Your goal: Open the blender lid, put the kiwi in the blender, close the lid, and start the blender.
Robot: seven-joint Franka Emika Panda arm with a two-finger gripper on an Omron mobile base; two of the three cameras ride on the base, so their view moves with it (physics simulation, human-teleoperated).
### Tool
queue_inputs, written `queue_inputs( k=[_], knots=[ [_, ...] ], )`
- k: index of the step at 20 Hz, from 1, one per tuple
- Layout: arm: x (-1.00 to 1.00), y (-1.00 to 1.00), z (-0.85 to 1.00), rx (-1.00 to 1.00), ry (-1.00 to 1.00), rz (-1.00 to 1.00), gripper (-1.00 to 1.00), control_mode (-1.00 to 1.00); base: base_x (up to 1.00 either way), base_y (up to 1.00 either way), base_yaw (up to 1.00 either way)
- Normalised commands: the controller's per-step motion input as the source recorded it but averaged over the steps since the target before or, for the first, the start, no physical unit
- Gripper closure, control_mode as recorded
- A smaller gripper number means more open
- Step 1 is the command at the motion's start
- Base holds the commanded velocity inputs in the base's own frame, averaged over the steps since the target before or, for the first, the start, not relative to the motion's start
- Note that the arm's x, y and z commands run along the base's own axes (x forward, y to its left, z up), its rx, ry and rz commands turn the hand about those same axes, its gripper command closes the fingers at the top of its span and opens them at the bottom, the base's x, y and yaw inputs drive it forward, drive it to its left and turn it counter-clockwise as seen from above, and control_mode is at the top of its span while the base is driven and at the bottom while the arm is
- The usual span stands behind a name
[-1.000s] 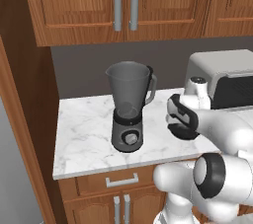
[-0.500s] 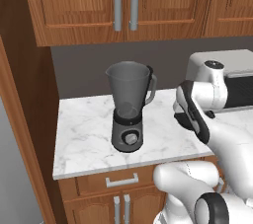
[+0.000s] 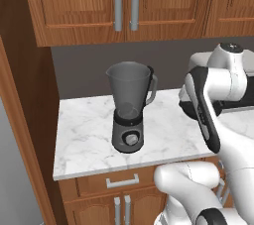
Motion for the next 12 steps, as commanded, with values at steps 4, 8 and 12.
queue_inputs(
  k=[4,8,12],
  knots=[
    [-0.22,0.37,1.00,0.00,0.00,0.00,1.00,-1.00,0.00,0.00,0.00],
    [-0.14,0.42,1.00,0.00,0.00,0.00,1.00,-1.00,0.00,0.00,0.00],
    [0.00,0.59,0.77,-0.02,0.00,0.00,1.00,-1.00,0.00,0.00,0.00]
  ],
)
